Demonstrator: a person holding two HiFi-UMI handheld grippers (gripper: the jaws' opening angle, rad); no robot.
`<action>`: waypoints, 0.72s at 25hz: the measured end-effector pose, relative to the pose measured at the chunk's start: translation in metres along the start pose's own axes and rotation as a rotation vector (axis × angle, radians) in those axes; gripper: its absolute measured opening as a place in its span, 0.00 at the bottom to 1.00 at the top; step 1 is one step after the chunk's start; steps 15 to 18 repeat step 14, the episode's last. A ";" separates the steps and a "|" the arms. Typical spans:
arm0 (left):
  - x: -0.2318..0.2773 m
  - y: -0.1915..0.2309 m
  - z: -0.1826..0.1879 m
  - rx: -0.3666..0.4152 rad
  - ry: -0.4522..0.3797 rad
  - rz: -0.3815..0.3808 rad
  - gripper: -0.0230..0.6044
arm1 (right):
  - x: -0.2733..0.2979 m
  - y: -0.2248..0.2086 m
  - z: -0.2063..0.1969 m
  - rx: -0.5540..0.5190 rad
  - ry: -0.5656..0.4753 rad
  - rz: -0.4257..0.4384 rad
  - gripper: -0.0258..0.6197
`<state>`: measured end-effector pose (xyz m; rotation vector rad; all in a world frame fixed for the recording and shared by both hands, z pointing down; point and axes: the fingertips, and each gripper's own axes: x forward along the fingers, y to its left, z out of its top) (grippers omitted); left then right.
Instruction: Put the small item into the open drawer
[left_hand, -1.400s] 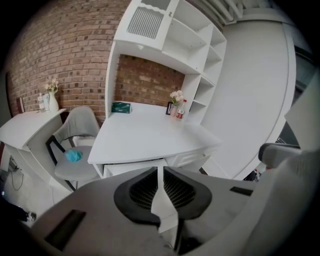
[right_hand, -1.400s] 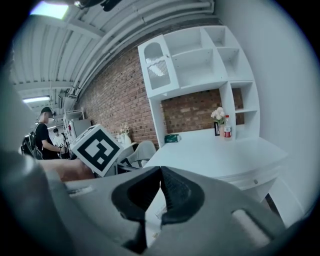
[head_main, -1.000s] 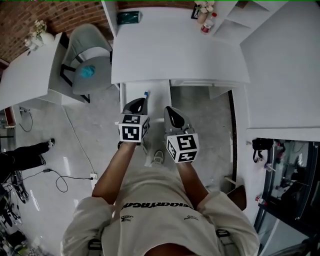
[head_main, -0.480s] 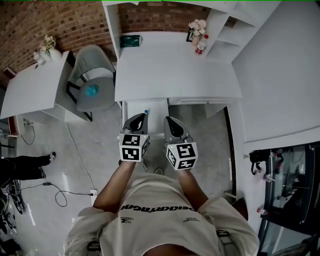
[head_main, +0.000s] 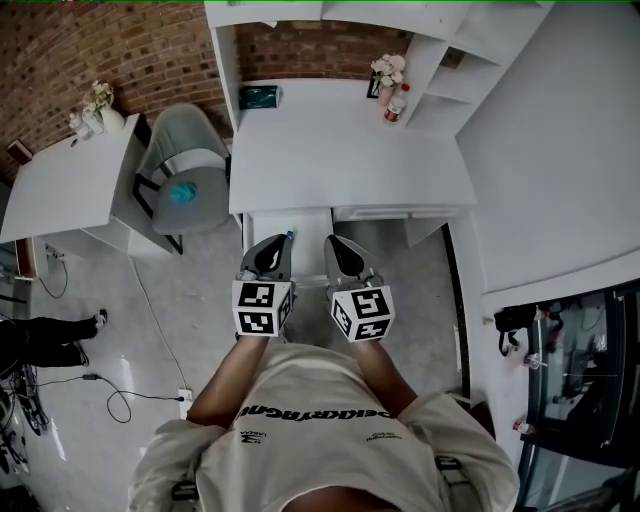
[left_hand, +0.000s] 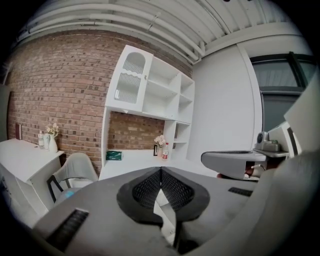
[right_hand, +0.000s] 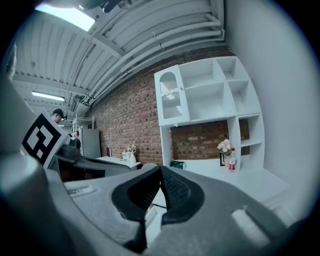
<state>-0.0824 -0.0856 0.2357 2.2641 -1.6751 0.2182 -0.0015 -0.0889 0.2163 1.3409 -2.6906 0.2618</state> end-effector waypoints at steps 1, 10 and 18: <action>0.000 0.001 0.002 -0.003 -0.009 0.001 0.03 | 0.001 0.000 0.001 -0.004 -0.003 0.000 0.03; 0.001 0.004 0.014 0.001 -0.047 -0.011 0.03 | 0.009 -0.003 0.007 0.004 -0.010 0.004 0.03; 0.007 0.005 0.021 0.030 -0.073 -0.014 0.03 | 0.016 -0.009 0.010 0.014 -0.022 0.004 0.03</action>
